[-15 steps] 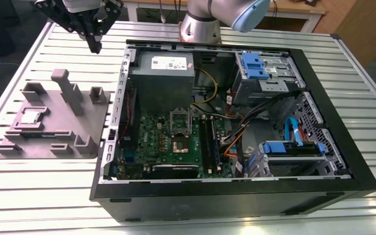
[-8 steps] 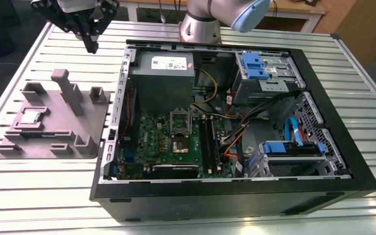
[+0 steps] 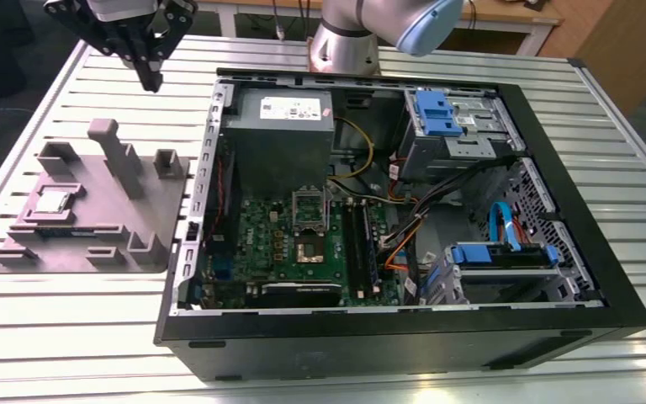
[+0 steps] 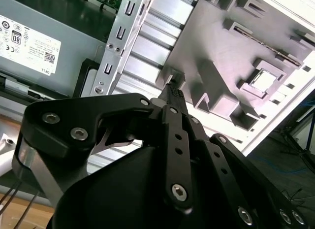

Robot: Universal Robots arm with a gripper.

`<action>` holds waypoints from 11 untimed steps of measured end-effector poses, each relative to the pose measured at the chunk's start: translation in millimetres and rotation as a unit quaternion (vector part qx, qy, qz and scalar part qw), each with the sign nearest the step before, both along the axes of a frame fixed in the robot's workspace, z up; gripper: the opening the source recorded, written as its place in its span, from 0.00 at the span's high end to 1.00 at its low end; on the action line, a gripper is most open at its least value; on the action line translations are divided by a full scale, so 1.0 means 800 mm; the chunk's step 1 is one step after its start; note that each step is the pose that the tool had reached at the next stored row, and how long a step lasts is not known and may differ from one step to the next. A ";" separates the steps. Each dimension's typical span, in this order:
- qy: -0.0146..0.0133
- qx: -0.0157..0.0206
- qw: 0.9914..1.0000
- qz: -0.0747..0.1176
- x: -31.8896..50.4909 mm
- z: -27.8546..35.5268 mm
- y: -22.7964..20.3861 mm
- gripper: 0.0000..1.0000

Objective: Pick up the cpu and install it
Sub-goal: 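Reach for the cpu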

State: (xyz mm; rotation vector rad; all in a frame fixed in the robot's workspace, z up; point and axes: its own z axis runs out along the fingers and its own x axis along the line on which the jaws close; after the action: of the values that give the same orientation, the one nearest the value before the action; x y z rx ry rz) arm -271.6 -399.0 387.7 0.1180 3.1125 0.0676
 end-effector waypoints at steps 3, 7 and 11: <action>0.000 0.000 1.000 0.000 -0.003 -0.0002 0.0000 0.90; 0.000 0.000 1.000 0.000 -0.007 -0.0004 0.0000 0.90; 0.000 0.000 1.000 0.000 -0.011 -0.0006 0.0000 0.90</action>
State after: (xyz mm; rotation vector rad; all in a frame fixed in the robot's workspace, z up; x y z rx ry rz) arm -280.1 -398.9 387.2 0.1179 3.1125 0.0677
